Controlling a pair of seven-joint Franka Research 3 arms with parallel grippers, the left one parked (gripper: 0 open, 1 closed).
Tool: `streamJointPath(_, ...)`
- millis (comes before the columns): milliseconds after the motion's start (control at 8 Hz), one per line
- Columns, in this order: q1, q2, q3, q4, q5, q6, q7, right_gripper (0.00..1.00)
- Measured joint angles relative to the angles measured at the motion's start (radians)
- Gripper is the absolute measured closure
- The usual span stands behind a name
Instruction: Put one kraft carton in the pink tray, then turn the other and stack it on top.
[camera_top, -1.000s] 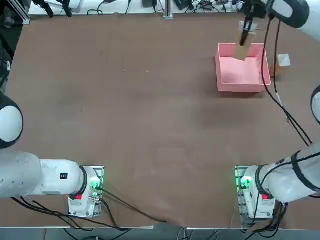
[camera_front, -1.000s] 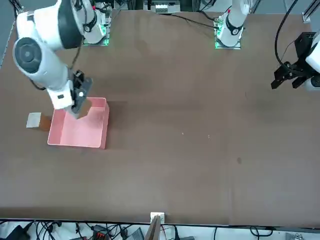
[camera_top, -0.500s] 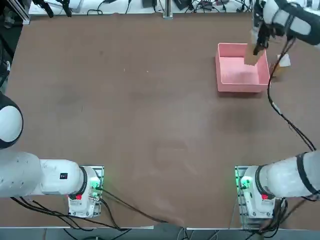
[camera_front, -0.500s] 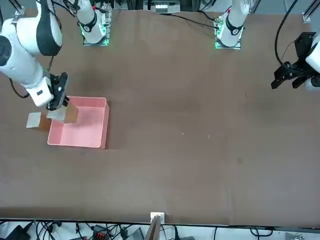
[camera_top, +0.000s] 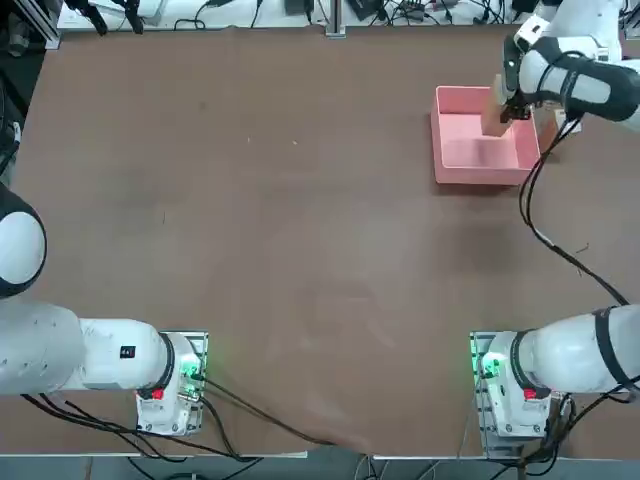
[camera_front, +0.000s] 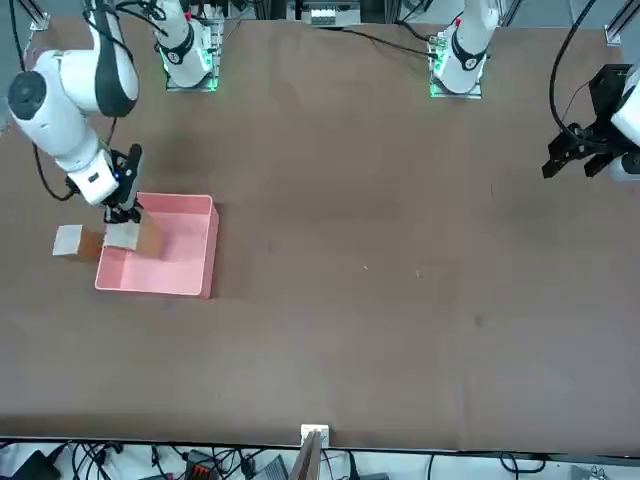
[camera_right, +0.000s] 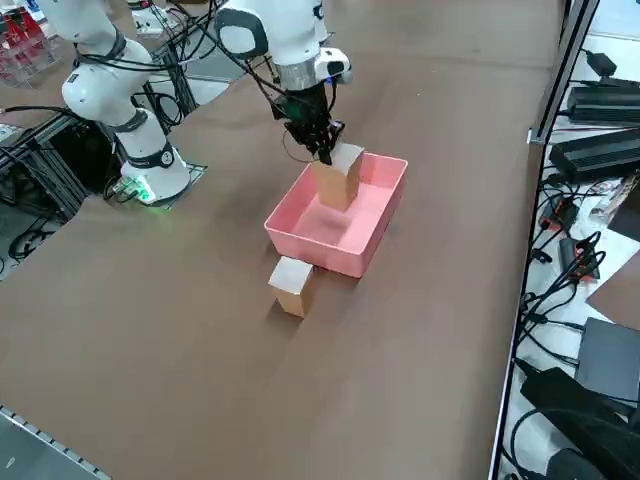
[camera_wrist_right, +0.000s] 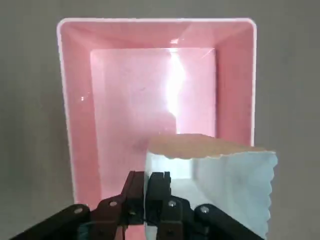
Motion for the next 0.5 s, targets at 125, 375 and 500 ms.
streamJointPath(125,0.0,0.004,0.001,-0.035,0.0,0.056,-0.013,0.98)
streamJointPath(375,0.002,0.031,0.002,-0.077,0.0,0.12,-0.02,0.98)
streamJointPath(500,0.003,0.05,0.002,-0.083,0.0,0.134,-0.02,0.98)
